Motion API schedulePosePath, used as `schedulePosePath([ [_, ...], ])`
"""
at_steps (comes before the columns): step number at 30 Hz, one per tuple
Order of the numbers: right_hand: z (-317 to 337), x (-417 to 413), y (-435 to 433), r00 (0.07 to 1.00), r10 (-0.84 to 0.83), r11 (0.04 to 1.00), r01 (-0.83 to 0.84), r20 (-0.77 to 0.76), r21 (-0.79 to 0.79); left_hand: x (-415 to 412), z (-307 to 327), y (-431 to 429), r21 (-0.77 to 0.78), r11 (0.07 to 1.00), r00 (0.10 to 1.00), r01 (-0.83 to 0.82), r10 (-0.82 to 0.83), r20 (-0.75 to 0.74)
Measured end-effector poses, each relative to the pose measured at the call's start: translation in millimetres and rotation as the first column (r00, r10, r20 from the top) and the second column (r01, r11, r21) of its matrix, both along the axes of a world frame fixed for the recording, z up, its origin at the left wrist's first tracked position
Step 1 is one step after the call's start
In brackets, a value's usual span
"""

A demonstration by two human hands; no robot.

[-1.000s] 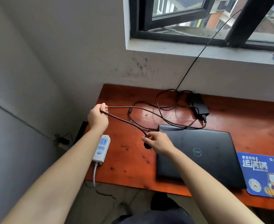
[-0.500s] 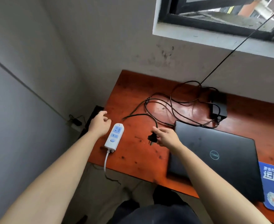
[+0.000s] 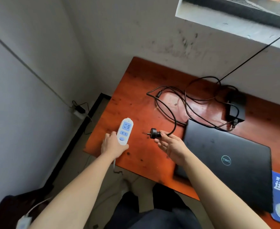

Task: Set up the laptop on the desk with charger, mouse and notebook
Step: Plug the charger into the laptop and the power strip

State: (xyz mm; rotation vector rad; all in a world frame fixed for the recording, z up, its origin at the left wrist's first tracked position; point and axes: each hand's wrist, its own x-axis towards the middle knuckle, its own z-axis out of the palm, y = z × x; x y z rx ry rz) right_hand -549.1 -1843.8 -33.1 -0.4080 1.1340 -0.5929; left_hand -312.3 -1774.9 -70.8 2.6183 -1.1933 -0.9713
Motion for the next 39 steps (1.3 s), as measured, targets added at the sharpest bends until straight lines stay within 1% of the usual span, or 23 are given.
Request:
schedulePosePath([
  [3, -4.9, 1.5, 2.0, 0.996, -0.047, 0.998, 0.044, 0.076, 0.037, -3.0, -4.0, 6.4, 0.025, 1.0, 0.997, -0.017, 0.019, -0.078],
  [7, -9.0, 4.2, 5.3, 0.988, -0.092, 0.993, 0.081, 0.127, 0.091, -6.3, -6.8, 10.0, 0.021, 1.0, 0.984, -0.015, 0.019, -0.176],
  [15, -17.0, 16.8, 17.8, 0.995, 0.023, 0.997, -0.03, 0.093, 0.077, -4.3, -10.8, 11.8, -0.029, 0.999, 0.981, -0.041, 0.034, -0.192],
  [19, -21.3, 27.7, 21.9, 0.996, 0.006, 0.997, -0.012, 0.087, 0.072, -11.1, -12.8, 12.4, -0.028, 1.0, 0.988, -0.005, 0.001, -0.154],
  [24, -30.1, 39.2, 20.8, 0.998, -0.042, 0.997, 0.038, 0.054, 0.061, -12.9, -16.6, 13.6, -0.049, 0.999, 0.992, -0.01, 0.004, -0.126],
  [31, -37.7, 49.3, 23.1, 0.999, -0.043, 0.998, 0.042, 0.031, 0.041, -14.2, -20.8, 14.6, -0.059, 0.998, 0.995, -0.009, 0.004, -0.095],
  [33, -37.5, 51.4, 23.0, 0.999, -0.026, 1.0, 0.026, -0.023, 0.002, -14.2, -21.4, 14.6, -0.064, 0.998, 0.996, -0.01, 0.004, -0.091],
  [35, -35.8, 52.5, 21.7, 0.991, 0.016, 0.997, -0.026, -0.131, -0.077, -14.6, -22.0, 13.5, -0.063, 0.998, 0.997, -0.007, 0.002, -0.082],
  [39, -30.0, 54.3, 16.3, 0.933, 0.075, 0.945, -0.179, -0.352, -0.272, -16.2, -23.2, 12.7, -0.059, 0.998, 0.997, -0.014, 0.01, -0.076],
])
